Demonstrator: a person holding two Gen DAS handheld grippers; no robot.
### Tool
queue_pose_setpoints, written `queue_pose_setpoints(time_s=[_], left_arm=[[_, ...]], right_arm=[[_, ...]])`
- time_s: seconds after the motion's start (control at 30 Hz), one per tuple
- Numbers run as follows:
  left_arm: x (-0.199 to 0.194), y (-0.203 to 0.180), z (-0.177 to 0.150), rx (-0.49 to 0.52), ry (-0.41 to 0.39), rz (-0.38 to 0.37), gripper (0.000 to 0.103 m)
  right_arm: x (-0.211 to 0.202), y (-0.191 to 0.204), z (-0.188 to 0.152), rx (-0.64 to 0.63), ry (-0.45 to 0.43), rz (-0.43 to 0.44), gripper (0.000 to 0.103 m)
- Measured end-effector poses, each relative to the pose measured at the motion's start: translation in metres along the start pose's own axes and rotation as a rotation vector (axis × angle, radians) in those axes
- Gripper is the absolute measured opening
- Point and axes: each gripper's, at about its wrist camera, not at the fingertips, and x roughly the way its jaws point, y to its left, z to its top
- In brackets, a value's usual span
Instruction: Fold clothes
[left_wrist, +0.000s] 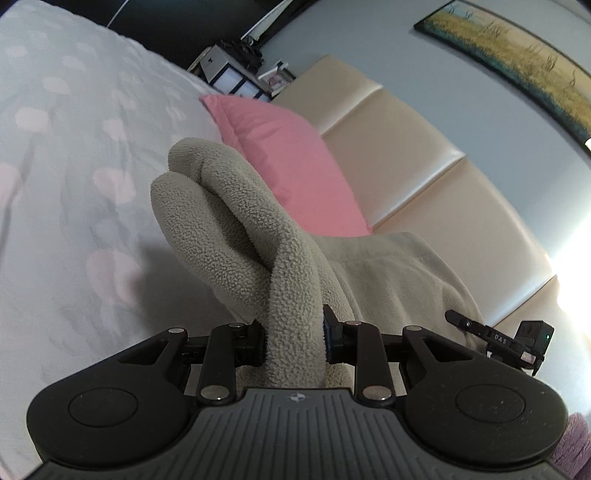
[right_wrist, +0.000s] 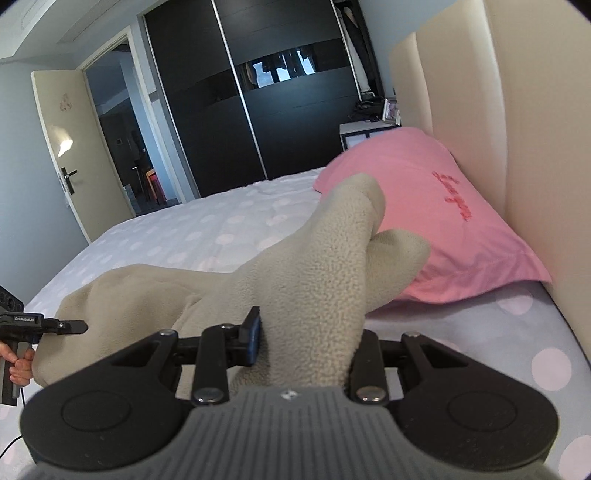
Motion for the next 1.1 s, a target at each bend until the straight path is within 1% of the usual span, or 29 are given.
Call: queue_pose_setpoints(time_s=[0.13, 0.17, 0.23, 0.3, 0.33, 0.4, 0.47, 0.53, 0.57, 0.6, 0.67, 0.73, 0.8, 0.83, 0.9, 0.97, 1.0, 1.03, 1.1], left_arm=[[0.021, 0.01, -0.014, 0.002, 0.052, 0.034, 0.024], [0.022, 0.013, -0.017, -0.001, 0.051, 0.035, 0.024], [0.023, 0.02, -0.023, -0.008, 0.049, 0.038, 0.024], [0.021, 0.026, -0.024, -0.013, 0.061, 0.053, 0.024], [0.021, 0.027, -0.026, 0.005, 0.073, 0.071, 0.024], [0.02, 0.031, -0.029, 0.016, 0.093, 0.095, 0.025], [0.02, 0.034, -0.033, 0.0, 0.105, 0.114, 0.027], [0.02, 0.032, -0.035, 0.023, 0.113, 0.147, 0.033], [0.019, 0.031, -0.035, 0.038, 0.118, 0.165, 0.036], [0.017, 0.03, -0.035, 0.048, 0.123, 0.186, 0.041], [0.011, 0.027, -0.034, 0.073, 0.137, 0.226, 0.043], [0.002, 0.025, -0.033, 0.107, 0.143, 0.27, 0.047], [-0.006, 0.019, -0.034, 0.145, 0.157, 0.319, 0.049], [-0.01, 0.016, -0.034, 0.164, 0.164, 0.343, 0.051], [-0.018, 0.008, -0.036, 0.199, 0.17, 0.386, 0.051], [-0.028, -0.003, -0.041, 0.247, 0.164, 0.412, 0.051], [-0.034, -0.009, -0.044, 0.272, 0.158, 0.423, 0.052], [-0.038, -0.015, -0.047, 0.291, 0.156, 0.417, 0.053], [-0.047, -0.024, -0.056, 0.319, 0.167, 0.415, 0.053]], right_arm=[[0.018, -0.024, -0.023, 0.021, 0.04, -0.013, 0.034], [0.023, -0.029, -0.03, 0.027, 0.054, -0.022, 0.034], [0.031, -0.04, -0.045, 0.046, 0.077, -0.053, 0.035], [0.034, -0.053, -0.057, 0.094, 0.083, -0.076, 0.037], [0.035, -0.057, -0.064, 0.109, 0.095, -0.096, 0.039], [0.042, -0.064, -0.075, 0.141, 0.144, -0.153, 0.043], [0.048, -0.067, -0.087, 0.187, 0.195, -0.209, 0.048], [0.054, -0.07, -0.096, 0.197, 0.233, -0.265, 0.05], [0.054, -0.07, -0.1, 0.2, 0.24, -0.279, 0.054], [0.052, -0.072, -0.102, 0.204, 0.239, -0.29, 0.056], [0.047, -0.074, -0.103, 0.211, 0.241, -0.318, 0.064], [0.039, -0.076, -0.103, 0.208, 0.244, -0.367, 0.068], [0.029, -0.077, -0.104, 0.195, 0.245, -0.392, 0.068], [0.025, -0.077, -0.104, 0.172, 0.255, -0.418, 0.068], [0.014, -0.078, -0.104, 0.158, 0.259, -0.474, 0.068], [0.004, -0.076, -0.104, 0.154, 0.25, -0.53, 0.066], [-0.002, -0.072, -0.104, 0.141, 0.24, -0.55, 0.063], [-0.009, -0.067, -0.105, 0.125, 0.223, -0.556, 0.059], [-0.024, -0.052, -0.107, 0.084, 0.168, -0.515, 0.056]])
